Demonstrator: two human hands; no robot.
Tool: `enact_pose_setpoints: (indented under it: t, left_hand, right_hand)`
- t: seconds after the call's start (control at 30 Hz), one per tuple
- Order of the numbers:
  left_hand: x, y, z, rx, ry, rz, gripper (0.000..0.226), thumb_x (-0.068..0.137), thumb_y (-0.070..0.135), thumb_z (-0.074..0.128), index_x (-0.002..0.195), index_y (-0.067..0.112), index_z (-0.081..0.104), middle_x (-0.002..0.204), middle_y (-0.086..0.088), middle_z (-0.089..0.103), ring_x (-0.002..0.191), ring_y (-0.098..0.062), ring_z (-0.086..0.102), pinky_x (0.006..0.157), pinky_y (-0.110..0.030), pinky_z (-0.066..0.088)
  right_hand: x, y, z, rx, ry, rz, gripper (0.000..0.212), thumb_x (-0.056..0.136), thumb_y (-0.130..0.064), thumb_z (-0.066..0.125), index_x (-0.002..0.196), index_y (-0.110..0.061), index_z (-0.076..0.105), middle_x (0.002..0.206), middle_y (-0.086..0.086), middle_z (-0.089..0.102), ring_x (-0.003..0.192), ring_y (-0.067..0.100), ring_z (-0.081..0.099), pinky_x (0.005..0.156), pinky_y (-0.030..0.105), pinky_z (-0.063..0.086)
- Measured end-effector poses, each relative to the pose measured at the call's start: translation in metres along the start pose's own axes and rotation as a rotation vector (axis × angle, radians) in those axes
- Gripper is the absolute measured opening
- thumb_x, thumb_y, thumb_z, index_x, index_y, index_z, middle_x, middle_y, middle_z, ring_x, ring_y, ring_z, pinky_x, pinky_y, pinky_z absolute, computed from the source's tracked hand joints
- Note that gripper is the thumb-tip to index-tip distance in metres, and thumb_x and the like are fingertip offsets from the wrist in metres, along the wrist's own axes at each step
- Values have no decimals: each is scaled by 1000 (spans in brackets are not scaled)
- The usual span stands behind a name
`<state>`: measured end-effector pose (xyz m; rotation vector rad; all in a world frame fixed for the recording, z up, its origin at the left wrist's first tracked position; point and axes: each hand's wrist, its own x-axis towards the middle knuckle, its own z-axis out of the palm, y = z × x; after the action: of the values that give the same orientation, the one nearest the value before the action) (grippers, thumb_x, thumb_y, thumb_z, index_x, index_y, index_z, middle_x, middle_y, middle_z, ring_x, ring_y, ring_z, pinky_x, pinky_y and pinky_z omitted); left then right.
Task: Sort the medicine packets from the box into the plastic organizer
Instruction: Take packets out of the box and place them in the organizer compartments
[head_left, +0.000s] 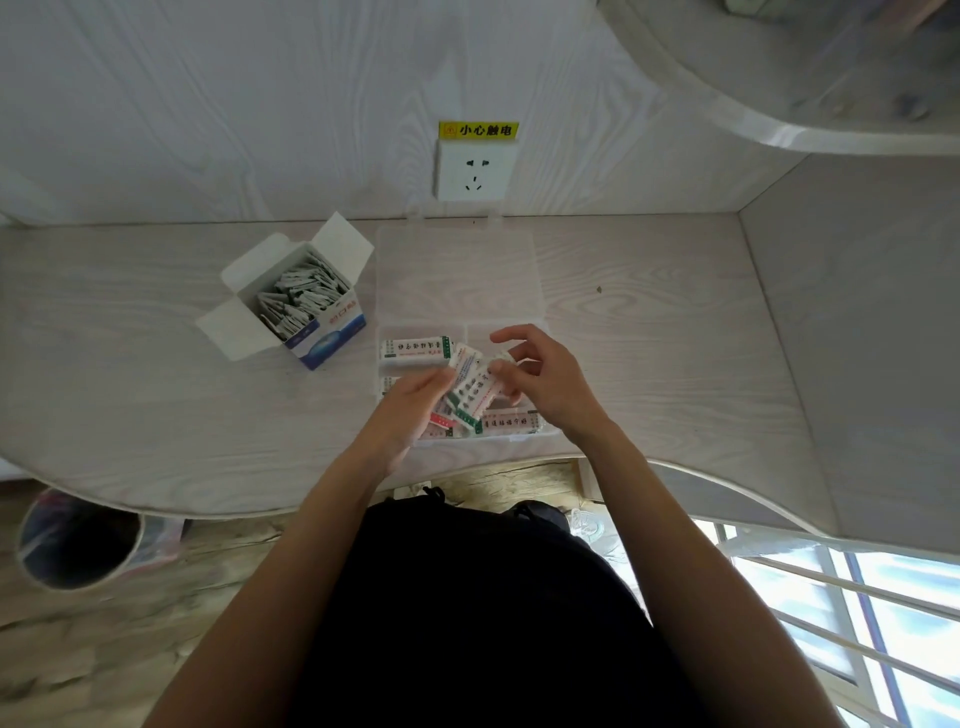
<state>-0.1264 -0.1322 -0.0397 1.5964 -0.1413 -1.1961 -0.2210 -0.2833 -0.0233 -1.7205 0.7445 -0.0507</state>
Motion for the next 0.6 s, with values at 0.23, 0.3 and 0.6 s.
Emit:
enact_pose_setpoints:
  t: [0.23, 0.3, 0.6]
  left_hand:
    - [9, 8, -11, 209, 221, 206, 16, 94, 24, 52, 102, 21, 65, 88, -2, 69, 77, -17, 63, 68, -25, 49]
    - [15, 15, -8, 394, 238, 306, 16, 93, 24, 54, 106, 20, 63, 91, 3, 67, 76, -10, 63, 60, -15, 47]
    - [36, 33, 20, 775, 140, 478, 17, 87, 36, 61, 95, 22, 66, 85, 12, 67, 73, -4, 63, 69, -26, 55]
  right_hand:
    - [4, 19, -14, -211, 222, 70, 6, 89, -10, 61, 85, -14, 63, 81, 3, 66, 50, 2, 62, 53, 19, 53]
    - [4, 24, -9, -329, 263, 84, 4, 88, -17, 63, 83, -18, 63, 81, -1, 68, 54, 5, 63, 62, 27, 53]
    - [6, 23, -8, -742, 130, -12, 14, 88, -29, 63, 95, -21, 71, 94, -5, 70, 86, 15, 64, 74, 30, 43]
